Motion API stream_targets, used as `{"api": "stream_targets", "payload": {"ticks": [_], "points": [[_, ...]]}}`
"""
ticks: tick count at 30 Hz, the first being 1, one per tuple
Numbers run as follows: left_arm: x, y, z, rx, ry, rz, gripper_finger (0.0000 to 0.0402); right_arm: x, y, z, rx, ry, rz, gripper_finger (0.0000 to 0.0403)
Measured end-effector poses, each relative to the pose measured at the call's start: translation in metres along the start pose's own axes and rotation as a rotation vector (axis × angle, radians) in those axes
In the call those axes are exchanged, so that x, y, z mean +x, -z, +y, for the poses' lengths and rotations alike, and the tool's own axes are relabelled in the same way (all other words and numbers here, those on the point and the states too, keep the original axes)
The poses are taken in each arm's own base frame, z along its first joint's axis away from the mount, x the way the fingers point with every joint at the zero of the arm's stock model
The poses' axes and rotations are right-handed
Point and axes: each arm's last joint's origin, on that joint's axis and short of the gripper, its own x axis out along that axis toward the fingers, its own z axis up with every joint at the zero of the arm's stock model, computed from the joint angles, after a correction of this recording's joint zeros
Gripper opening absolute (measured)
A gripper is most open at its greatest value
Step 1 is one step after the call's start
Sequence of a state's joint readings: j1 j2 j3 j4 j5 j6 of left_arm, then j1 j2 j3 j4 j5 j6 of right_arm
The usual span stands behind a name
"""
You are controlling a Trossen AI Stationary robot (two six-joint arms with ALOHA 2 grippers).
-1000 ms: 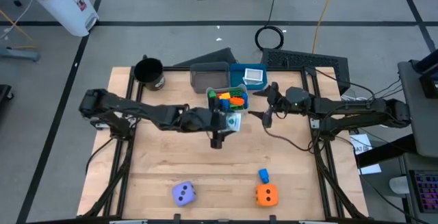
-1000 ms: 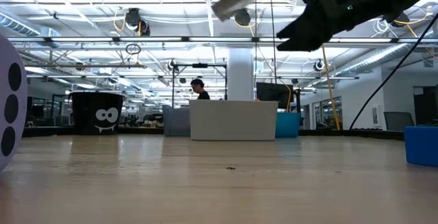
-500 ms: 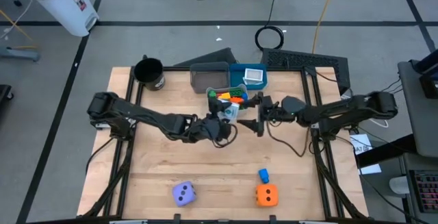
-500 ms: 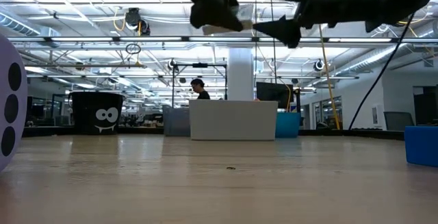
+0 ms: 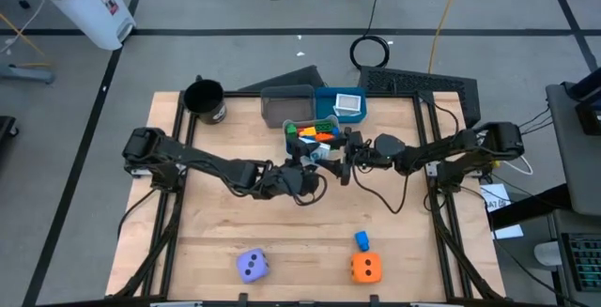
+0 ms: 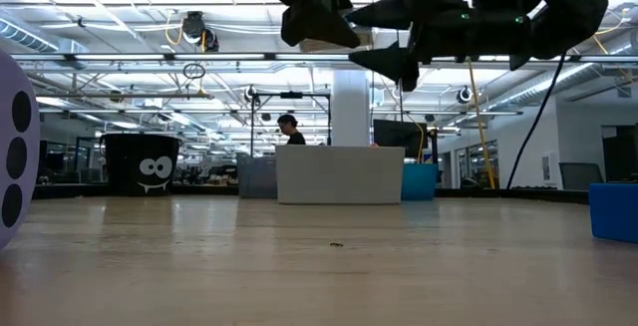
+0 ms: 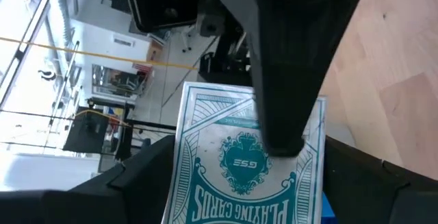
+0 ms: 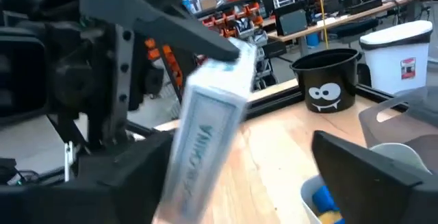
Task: Pick & Place Toys
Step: Put the blue deck of cards into the blue bin
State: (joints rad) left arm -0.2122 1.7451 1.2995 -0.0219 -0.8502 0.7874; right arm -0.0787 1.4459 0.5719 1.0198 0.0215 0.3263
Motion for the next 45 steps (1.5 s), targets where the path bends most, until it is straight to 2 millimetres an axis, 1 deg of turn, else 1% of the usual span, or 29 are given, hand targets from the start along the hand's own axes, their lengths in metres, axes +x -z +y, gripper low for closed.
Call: {"api": "stream_targets", "payload": {"ticks": [4, 7, 11, 12, 16, 20, 23, 26, 28, 31, 36, 38, 41, 45], "points": [[0.002, 0.002, 0.001, -0.043, 0.003, 0.005, 0.0318, 0.002, -0.001, 0.002, 0.009, -0.027, 0.005, 0.0258], [0.003, 0.002, 0.001, -0.071, 0.000, 0.008, 0.0345, 0.002, -0.001, 0.002, 0.024, -0.043, 0.006, 0.0180], [0.003, 0.002, 0.001, -0.153, 0.005, 0.005, 0.0373, 0.002, -0.002, 0.004, -0.005, -0.127, 0.024, 0.0069], [0.003, 0.002, 0.001, -0.180, 0.007, 0.003, 0.0378, 0.002, -0.002, 0.004, -0.023, -0.145, 0.028, 0.0057], [-0.001, 0.000, -0.002, -0.303, 0.018, -0.007, 0.0389, 0.001, -0.003, 0.001, -0.052, -0.161, 0.039, 0.0057], [-0.014, -0.006, -0.004, -0.415, 0.030, -0.024, 0.0384, -0.002, -0.005, -0.006, -0.056, -0.122, 0.086, 0.0057], [-0.030, -0.007, 0.003, -0.470, 0.050, -0.038, 0.0377, -0.007, -0.006, -0.013, -0.075, -0.077, 0.137, 0.0057], [-0.045, 0.000, 0.019, -0.564, 0.091, -0.035, 0.0371, -0.012, -0.009, -0.020, -0.099, -0.030, 0.175, 0.0057], [-0.048, 0.013, 0.025, -0.623, 0.141, -0.037, 0.0368, -0.016, -0.014, -0.027, -0.119, 0.006, 0.177, 0.0057], [-0.046, 0.041, 0.021, -0.695, 0.186, -0.043, 0.0367, -0.020, -0.023, -0.039, -0.193, 0.123, 0.141, 0.0057], [-0.044, 0.087, 0.010, -0.910, 0.093, -0.160, 0.0378, -0.024, -0.028, -0.066, -0.331, 0.307, 0.141, 0.0057], [-0.044, 0.104, 0.004, -0.987, 0.057, -0.197, 0.0382, -0.027, -0.028, -0.081, -0.359, 0.387, 0.155, 0.0057], [-0.041, 0.122, -0.003, -1.076, 0.020, -0.222, 0.0387, -0.033, -0.028, -0.107, -0.355, 0.485, 0.177, 0.0057], [-0.036, 0.137, -0.009, -1.128, 0.005, -0.191, 0.0385, -0.046, -0.028, -0.145, -0.328, 0.623, 0.208, 0.0057]]}}
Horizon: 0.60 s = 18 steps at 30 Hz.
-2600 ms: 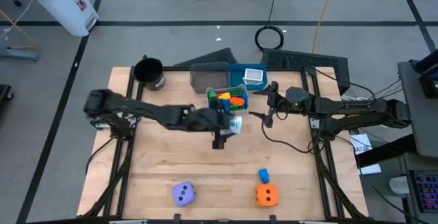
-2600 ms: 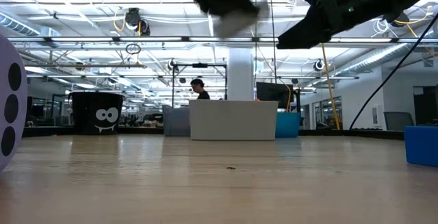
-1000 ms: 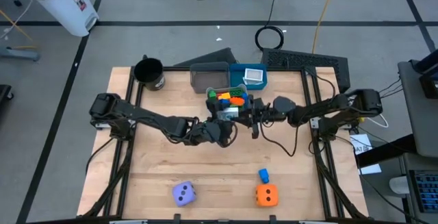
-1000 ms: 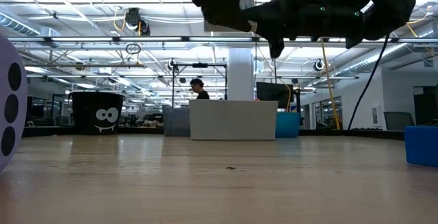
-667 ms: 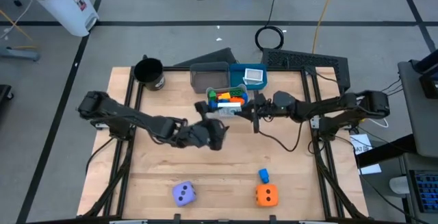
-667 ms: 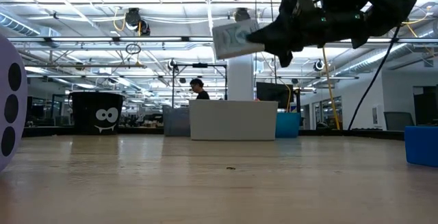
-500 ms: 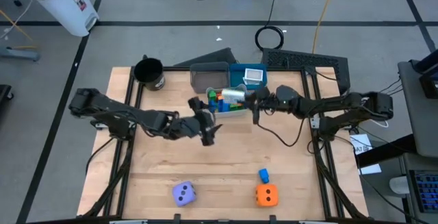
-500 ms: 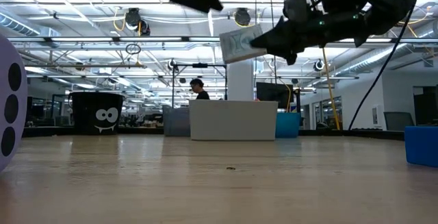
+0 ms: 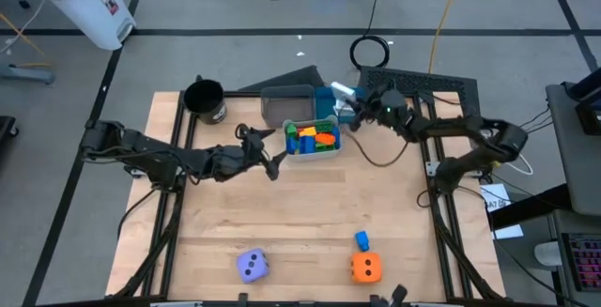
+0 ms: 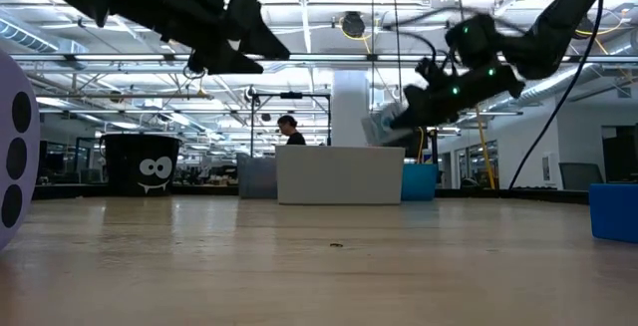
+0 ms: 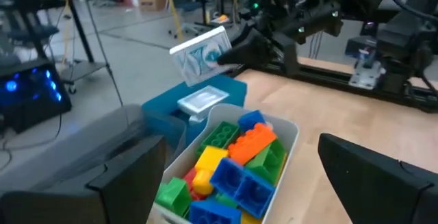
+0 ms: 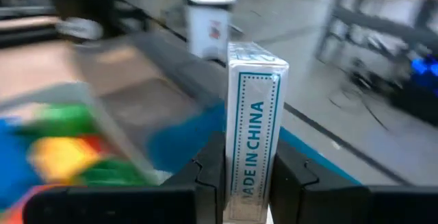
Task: Pick & Place Toys
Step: Put the blue deck of cards into the blue bin
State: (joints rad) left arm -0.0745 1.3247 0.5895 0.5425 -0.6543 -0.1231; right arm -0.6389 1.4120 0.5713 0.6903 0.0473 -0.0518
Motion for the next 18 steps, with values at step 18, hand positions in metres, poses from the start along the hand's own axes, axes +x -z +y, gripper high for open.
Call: {"api": "stream_targets", "payload": {"ticks": [18], "points": [[0.004, 0.003, 0.009, -0.038, -0.034, 0.009, 0.0376, 0.020, 0.029, -0.027, 0.078, -0.041, 0.054, 0.0109]]}}
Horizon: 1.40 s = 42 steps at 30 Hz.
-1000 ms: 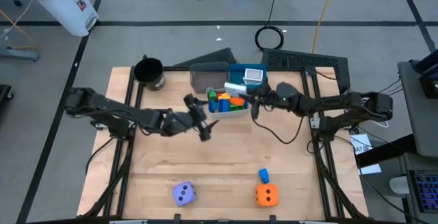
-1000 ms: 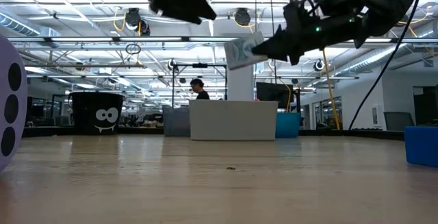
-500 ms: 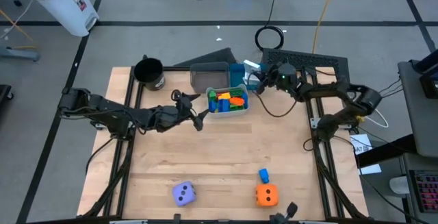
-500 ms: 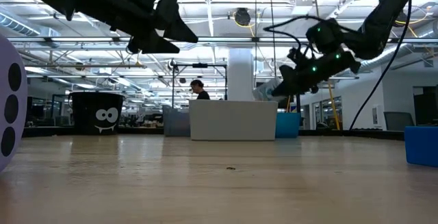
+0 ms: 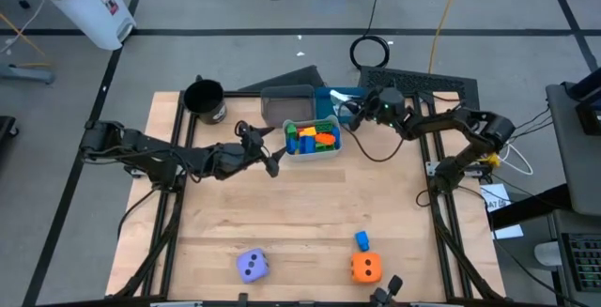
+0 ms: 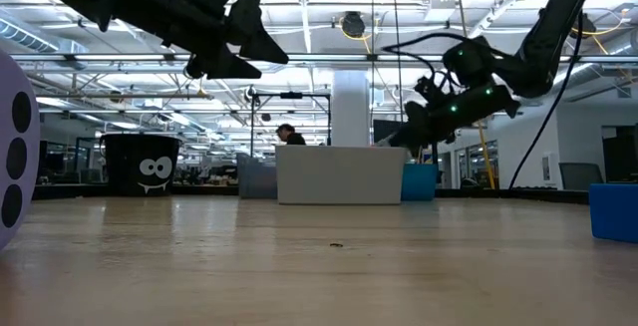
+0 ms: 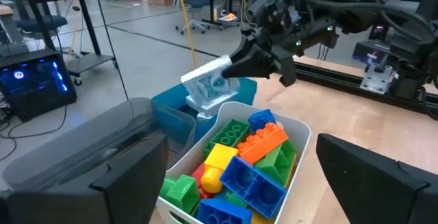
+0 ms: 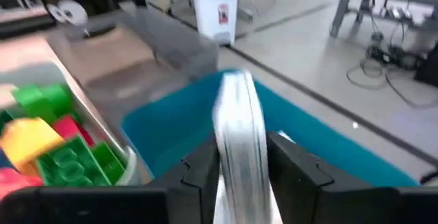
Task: Pick & Place Toys
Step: Put the blue deck of cards into the blue bin, then put the purple dice into the black bin
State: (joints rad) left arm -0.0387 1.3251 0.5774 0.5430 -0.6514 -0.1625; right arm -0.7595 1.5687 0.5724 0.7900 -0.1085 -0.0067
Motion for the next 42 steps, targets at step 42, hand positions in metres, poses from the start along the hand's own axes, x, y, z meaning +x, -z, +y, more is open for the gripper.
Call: {"api": "stream_targets", "payload": {"ticks": [42], "points": [[-0.089, -0.030, -0.103, -0.154, 0.618, 0.903, 0.0367, -0.124, -0.053, 0.146, -0.068, -0.670, -0.025, 0.0252]]}}
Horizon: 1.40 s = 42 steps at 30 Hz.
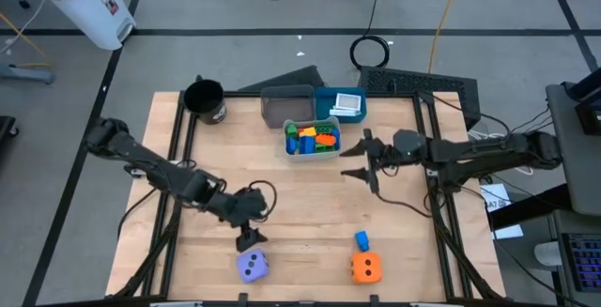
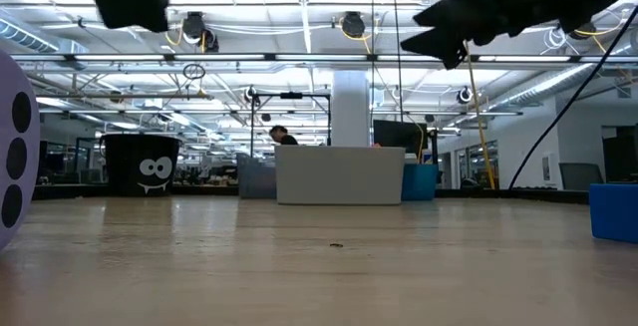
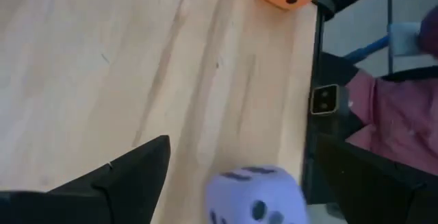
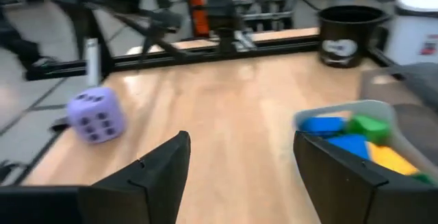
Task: Pick & Place Toys
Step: Put the purple dice into the black bin
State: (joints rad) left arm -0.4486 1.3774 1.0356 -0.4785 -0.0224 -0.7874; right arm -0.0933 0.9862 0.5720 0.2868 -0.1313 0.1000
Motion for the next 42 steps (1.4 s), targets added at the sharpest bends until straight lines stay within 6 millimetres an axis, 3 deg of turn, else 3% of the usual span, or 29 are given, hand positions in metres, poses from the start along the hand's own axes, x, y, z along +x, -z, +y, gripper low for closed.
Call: {"api": "stream_targets", "payload": {"ticks": [4, 10, 15, 20, 28, 31, 39, 42], "points": [[0.000, 0.027, -0.005, -0.098, -0.074, 0.116, 0.0367, 0.001, 0.000, 0.014, -0.015, -0.065, -0.002, 0.0244], [0.019, 0.057, -0.012, -0.217, -0.117, 0.231, 0.0367, 0.001, 0.001, 0.032, -0.028, -0.145, -0.005, 0.0233], [0.041, 0.062, -0.025, -0.191, -0.034, 0.232, 0.0367, 0.001, 0.000, 0.039, -0.036, -0.178, -0.025, 0.0227], [0.065, 0.074, -0.016, -0.244, -0.106, 0.372, 0.0367, 0.001, 0.000, 0.040, -0.029, -0.181, -0.024, 0.0226], [0.086, 0.071, -0.019, -0.189, 0.011, 0.408, 0.0364, 0.001, 0.001, 0.039, -0.027, -0.130, -0.023, 0.0226], [0.086, 0.068, -0.017, -0.175, 0.011, 0.399, 0.0341, 0.001, 0.001, 0.039, -0.027, -0.130, -0.021, 0.0226], [0.088, 0.059, -0.016, -0.159, 0.080, 0.375, 0.0224, 0.001, 0.001, 0.039, -0.027, -0.130, -0.020, 0.0226], [0.088, 0.049, -0.016, -0.131, 0.137, 0.321, 0.0204, 0.001, 0.001, 0.039, -0.027, -0.130, -0.020, 0.0226]]}}
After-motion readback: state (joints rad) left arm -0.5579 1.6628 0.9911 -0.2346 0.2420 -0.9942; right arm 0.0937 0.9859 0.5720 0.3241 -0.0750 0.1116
